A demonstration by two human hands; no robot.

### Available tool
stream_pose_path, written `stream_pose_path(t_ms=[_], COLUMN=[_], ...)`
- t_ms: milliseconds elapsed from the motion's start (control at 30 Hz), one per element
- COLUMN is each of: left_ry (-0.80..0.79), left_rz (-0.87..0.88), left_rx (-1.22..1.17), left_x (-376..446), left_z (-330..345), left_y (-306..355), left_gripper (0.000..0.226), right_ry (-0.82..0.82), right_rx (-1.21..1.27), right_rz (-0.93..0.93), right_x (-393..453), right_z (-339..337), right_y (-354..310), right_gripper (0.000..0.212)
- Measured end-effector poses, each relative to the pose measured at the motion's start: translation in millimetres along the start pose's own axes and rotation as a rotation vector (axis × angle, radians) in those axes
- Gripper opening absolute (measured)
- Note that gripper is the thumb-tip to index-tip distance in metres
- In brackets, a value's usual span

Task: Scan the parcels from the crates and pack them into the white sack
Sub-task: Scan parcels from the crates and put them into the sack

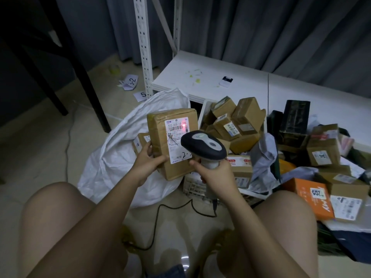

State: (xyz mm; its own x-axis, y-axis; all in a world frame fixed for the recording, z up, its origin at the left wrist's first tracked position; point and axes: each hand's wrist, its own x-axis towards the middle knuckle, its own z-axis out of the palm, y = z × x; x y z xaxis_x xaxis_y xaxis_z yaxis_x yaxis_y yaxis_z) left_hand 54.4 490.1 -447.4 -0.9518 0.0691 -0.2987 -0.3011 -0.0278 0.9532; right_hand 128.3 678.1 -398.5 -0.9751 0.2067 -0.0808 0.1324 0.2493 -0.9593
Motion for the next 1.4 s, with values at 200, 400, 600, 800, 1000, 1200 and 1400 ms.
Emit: stream_pose_path(t_ms=[200, 400, 600, 800, 1000, 1200, 1400], left_ry=[-0.003, 0.049, 0.316, 0.484, 0.049, -0.066, -0.233], left_rz=[0.02, 0.017, 0.024, 0.103, -0.114, 0.246, 0.498], left_rx=[0.014, 0.038, 0.157, 0.541, 1.151, 0.909, 0.816], left_x=[-3, 0, 29, 92, 145, 133, 93], left_z=[-4, -16, -55, -67, -40, 29, 133], left_y=[2, 1, -2, -2, -40, -33, -36], left_gripper=[0.059, 0.059, 0.084, 0.076, 0.073, 0.056, 0.053], right_ry=[0.004, -0.03, 0.099, 0.164, 0.155, 0.283, 0.45], right_rx=[0.003, 0.138, 0.254, 0.275, 0.236, 0.15, 0.219], right_rz=[0.018, 0.074, 0.152, 0.272, 0.373, 0.359, 0.41], right_x=[2, 15, 48, 82, 99, 102, 93], right_z=[2, 9, 21, 33, 22, -36, -100], right_y=[0, -3, 1, 24, 42, 57, 60], right_gripper=[0.018, 0.018, 0.031, 0.022, 0.029, 0.024, 0.018])
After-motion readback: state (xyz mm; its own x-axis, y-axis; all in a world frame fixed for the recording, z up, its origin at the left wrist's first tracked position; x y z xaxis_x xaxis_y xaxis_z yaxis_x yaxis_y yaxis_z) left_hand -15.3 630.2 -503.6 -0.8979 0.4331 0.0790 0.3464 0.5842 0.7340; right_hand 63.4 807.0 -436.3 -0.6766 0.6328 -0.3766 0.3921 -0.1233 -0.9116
